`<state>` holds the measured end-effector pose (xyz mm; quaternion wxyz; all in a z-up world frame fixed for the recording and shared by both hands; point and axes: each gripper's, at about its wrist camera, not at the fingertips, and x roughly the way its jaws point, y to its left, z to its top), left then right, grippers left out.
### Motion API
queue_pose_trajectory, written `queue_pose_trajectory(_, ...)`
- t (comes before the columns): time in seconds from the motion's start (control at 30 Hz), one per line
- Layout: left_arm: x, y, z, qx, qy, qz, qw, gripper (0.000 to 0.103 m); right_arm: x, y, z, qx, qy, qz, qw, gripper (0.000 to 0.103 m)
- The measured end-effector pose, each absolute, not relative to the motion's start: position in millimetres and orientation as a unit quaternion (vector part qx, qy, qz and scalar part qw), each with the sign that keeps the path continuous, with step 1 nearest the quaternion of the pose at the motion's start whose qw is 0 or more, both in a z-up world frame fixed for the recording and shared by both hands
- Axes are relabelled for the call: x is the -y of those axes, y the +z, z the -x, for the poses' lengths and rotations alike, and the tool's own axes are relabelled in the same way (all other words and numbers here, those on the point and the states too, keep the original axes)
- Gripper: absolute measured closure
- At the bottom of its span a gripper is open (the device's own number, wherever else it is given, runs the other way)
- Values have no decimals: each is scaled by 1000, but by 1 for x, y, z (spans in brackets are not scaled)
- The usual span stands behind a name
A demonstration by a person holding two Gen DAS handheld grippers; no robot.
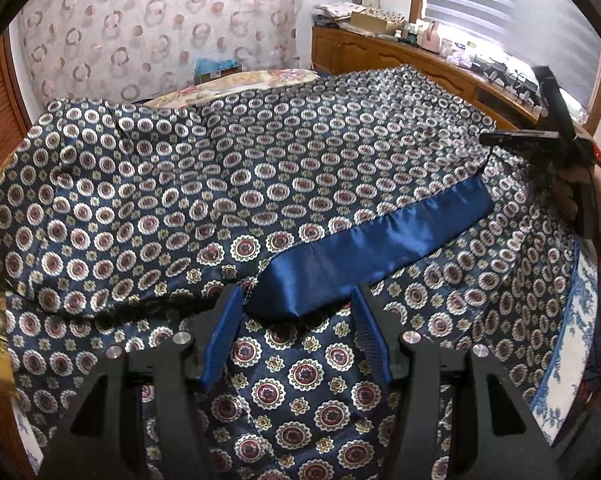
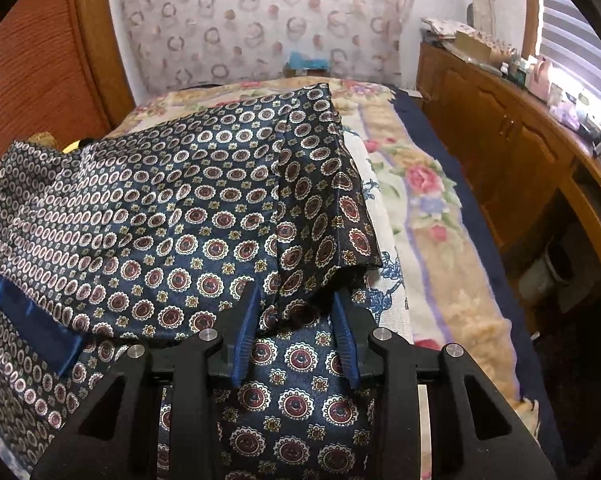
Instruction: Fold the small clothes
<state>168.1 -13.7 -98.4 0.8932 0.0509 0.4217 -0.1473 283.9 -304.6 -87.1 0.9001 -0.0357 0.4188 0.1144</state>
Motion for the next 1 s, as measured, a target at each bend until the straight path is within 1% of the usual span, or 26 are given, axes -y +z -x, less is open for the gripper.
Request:
queue_pose_trajectory(0.23,17,-101,-165,-420,-146,-63,894,41,299,-87,-283,-417,108,49,901,68)
queue_pose_trajectory(0.33,20,-101,-166,-421,-152,-67,892,34,299,-87,-283,-417,109,48,901,68)
queue_pose_trajectory(0.4,23,-103,-167,-424,-159,-70,889,26,298,-87,-283,-417,108,49,901,68)
queue_pose_trajectory(0.6,23,-102,-170,-426,-160,-69,888,24,298,-87,-283,-418,108,49,901,68)
queue_pose_trajectory(1.0,14,-101,-163,-429,-143,-55,890,24,298,-87,-284,-419,109,47,900,68)
